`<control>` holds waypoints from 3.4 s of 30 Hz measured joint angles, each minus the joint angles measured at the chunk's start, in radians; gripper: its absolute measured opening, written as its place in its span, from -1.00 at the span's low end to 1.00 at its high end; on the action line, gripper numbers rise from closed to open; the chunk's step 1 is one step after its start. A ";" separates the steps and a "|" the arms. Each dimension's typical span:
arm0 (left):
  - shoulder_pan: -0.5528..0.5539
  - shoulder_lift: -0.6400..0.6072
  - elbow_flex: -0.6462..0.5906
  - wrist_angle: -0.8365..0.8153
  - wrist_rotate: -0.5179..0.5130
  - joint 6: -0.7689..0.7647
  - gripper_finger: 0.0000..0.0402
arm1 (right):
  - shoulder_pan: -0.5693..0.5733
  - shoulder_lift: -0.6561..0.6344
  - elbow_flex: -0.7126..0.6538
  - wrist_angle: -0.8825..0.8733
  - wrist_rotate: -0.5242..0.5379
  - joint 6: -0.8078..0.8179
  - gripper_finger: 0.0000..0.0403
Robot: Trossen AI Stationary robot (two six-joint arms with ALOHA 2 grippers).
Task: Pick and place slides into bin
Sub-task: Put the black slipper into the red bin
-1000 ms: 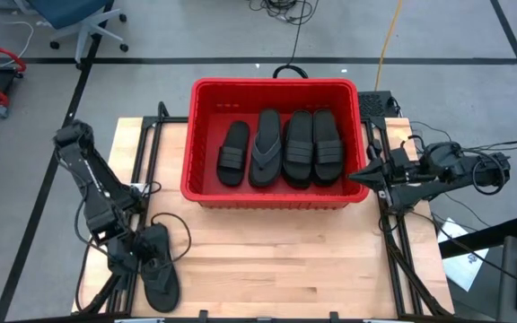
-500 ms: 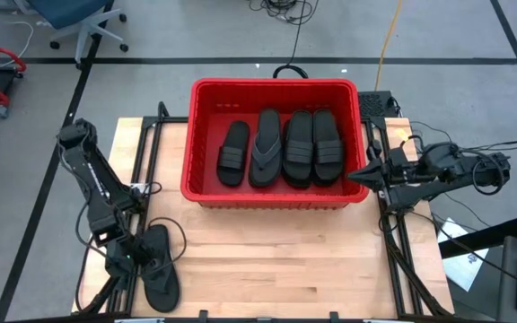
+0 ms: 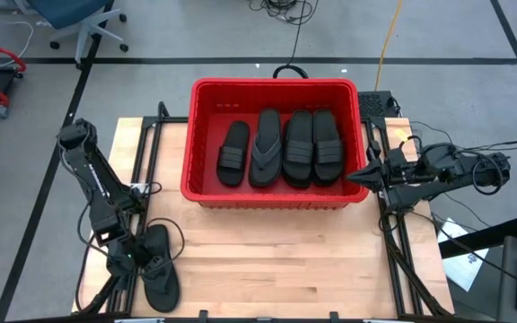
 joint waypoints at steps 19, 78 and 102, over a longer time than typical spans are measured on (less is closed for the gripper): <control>0.094 0.007 0.000 -0.001 0.039 0.032 0.27 | 0.000 0.000 0.000 0.000 -0.004 -0.003 -1.00; 1.413 0.471 1.378 -0.840 0.218 1.994 -1.00 | 0.000 0.003 0.000 0.031 -0.002 -0.090 -1.00; 1.667 1.017 1.502 -0.967 0.416 2.057 -1.00 | 0.000 0.006 0.000 0.014 -0.004 -0.087 -1.00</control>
